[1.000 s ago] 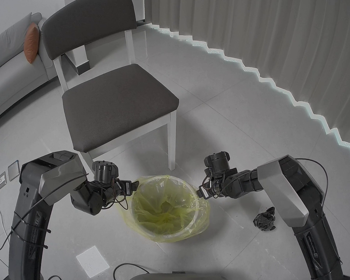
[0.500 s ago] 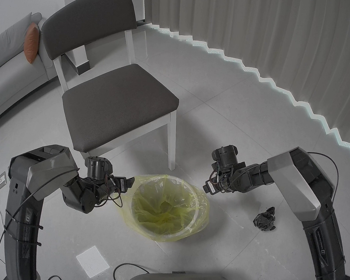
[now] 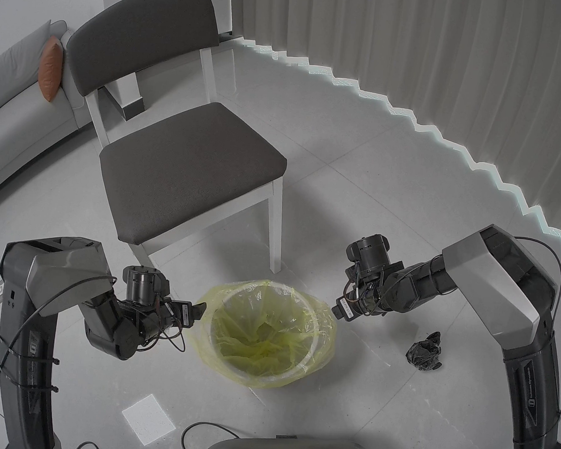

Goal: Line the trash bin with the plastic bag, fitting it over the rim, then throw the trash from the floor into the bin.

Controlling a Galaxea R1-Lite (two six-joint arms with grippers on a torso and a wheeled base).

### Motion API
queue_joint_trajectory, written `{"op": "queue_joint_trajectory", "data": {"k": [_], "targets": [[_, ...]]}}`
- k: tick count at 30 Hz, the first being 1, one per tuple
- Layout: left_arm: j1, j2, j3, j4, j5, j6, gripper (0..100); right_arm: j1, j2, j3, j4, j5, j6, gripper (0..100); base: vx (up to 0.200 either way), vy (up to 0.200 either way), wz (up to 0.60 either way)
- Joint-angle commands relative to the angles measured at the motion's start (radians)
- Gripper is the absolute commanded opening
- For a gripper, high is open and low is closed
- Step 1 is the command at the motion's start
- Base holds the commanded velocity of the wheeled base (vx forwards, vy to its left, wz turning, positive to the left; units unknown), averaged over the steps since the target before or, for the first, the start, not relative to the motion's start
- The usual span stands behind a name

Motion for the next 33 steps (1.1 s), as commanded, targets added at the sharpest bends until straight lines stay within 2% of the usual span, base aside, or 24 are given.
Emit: {"op": "queue_joint_trajectory", "data": {"k": [1, 10, 14, 18, 20, 21, 24, 33], "targets": [[0.018, -0.018, 0.053, -0.007, 0.001, 0.002, 100, 0.021, -0.008, 0.045, -0.002, 0.001, -0.006, 100, 0.000, 0.000, 0.00], [0.047, 0.045, 0.018, -0.004, 0.001, 0.049, 100, 0.046, 0.046, 0.053, -0.005, 0.001, -0.006, 100, 0.000, 0.000, 0.00], [0.046, 0.099, -0.051, 0.024, 0.002, 0.054, 100, 0.046, 0.058, 0.045, -0.005, 0.001, -0.004, 100, 0.000, 0.000, 0.00], [0.044, 0.131, -0.141, 0.110, 0.002, 0.054, 100, 0.046, 0.066, 0.044, -0.006, 0.005, -0.004, 100, 0.000, 0.000, 0.00], [0.043, 0.132, -0.144, 0.115, 0.001, 0.054, 100, 0.046, 0.066, 0.044, -0.006, 0.005, -0.004, 100, 0.000, 0.000, 0.00], [0.040, 0.140, -0.214, 0.193, 0.001, 0.052, 100, 0.039, 0.080, 0.028, -0.006, 0.007, -0.006, 100, 0.000, 0.000, 0.00], [0.032, 0.149, -0.250, 0.213, 0.001, 0.052, 100, 0.038, 0.097, 0.019, -0.006, 0.005, -0.008, 100, 0.000, 0.000, 0.00], [0.009, 0.160, -0.281, 0.220, -0.002, 0.052, 100, 0.030, 0.140, -0.025, 0.002, 0.007, -0.018, 100, 0.000, 0.000, 0.00]]}}
